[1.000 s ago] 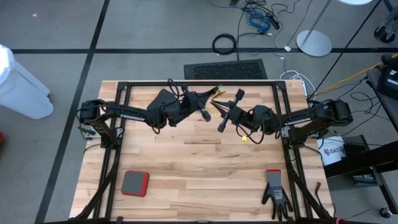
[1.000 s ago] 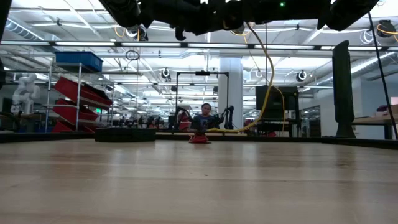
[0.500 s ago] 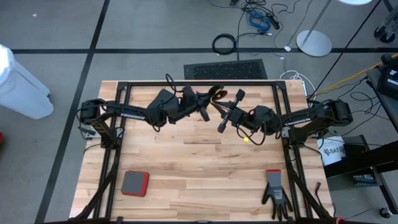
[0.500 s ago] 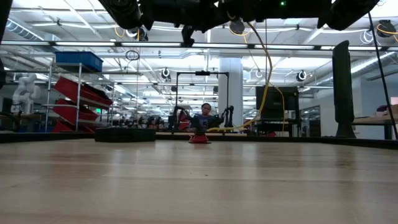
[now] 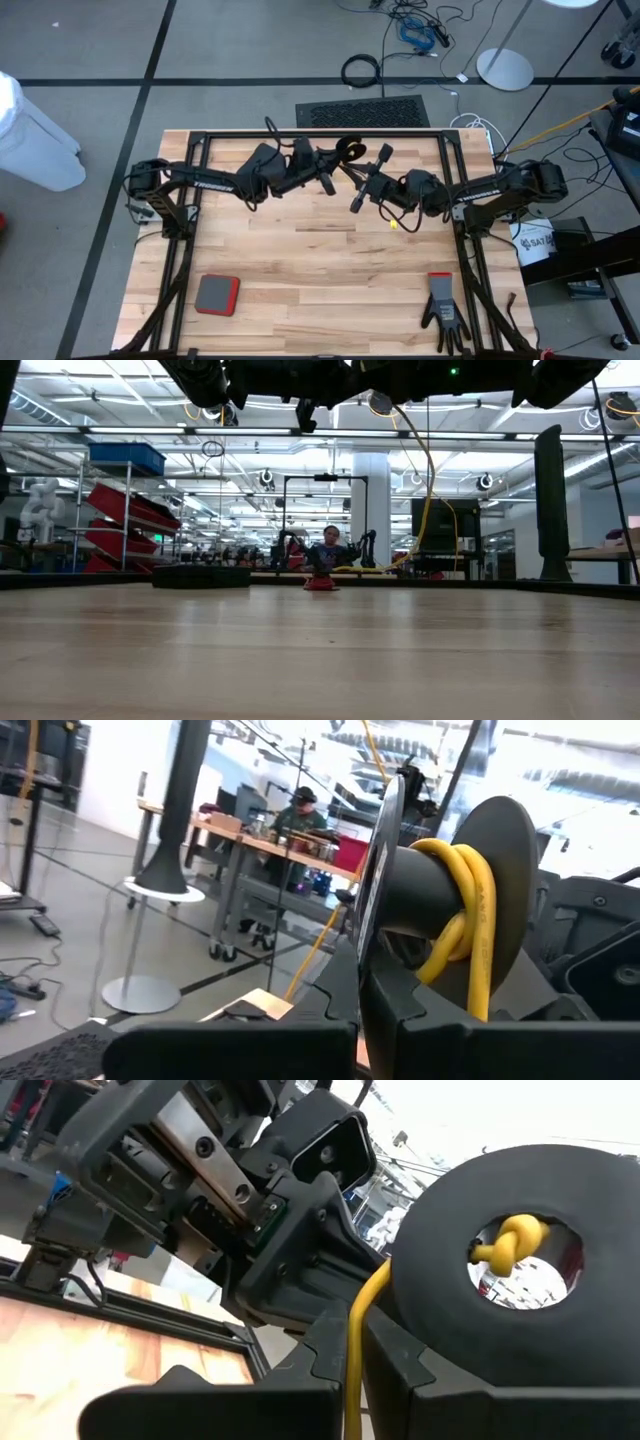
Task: Coil cords
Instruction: Coil the yellow wire onto the black spool
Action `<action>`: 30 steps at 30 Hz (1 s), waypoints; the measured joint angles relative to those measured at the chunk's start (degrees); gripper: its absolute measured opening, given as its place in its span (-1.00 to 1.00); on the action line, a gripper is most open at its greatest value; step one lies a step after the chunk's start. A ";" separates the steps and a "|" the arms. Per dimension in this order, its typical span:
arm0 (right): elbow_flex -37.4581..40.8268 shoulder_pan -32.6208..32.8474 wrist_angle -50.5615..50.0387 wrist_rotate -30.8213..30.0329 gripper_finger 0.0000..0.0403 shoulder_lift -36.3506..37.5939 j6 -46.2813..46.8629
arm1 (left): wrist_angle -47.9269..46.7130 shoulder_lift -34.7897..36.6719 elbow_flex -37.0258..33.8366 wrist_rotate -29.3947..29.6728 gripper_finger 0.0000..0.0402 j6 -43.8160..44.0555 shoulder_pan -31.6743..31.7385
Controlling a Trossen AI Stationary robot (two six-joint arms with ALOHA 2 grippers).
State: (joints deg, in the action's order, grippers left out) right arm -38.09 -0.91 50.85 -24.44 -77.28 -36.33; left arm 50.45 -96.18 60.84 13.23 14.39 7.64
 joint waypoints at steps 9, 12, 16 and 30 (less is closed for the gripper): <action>-0.02 0.80 -5.94 -2.49 -0.93 0.01 -0.19 | -8.58 2.11 0.00 -8.30 -1.00 -0.18 1.51; -0.02 0.86 -8.97 -3.90 -0.93 0.28 0.10 | -11.43 3.32 0.00 -11.02 -1.00 -1.34 2.08; 0.33 0.74 -15.76 -4.61 -0.93 0.25 2.04 | -14.25 5.88 0.20 -13.12 -1.00 -3.88 2.02; 0.13 0.62 -25.19 -3.95 -0.93 1.29 7.51 | -31.93 12.71 0.22 -16.23 -1.00 -9.89 2.18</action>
State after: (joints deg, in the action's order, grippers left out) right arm -37.95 -0.29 25.66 -28.39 -76.00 -28.83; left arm 18.52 -83.47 61.06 -3.01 4.50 9.81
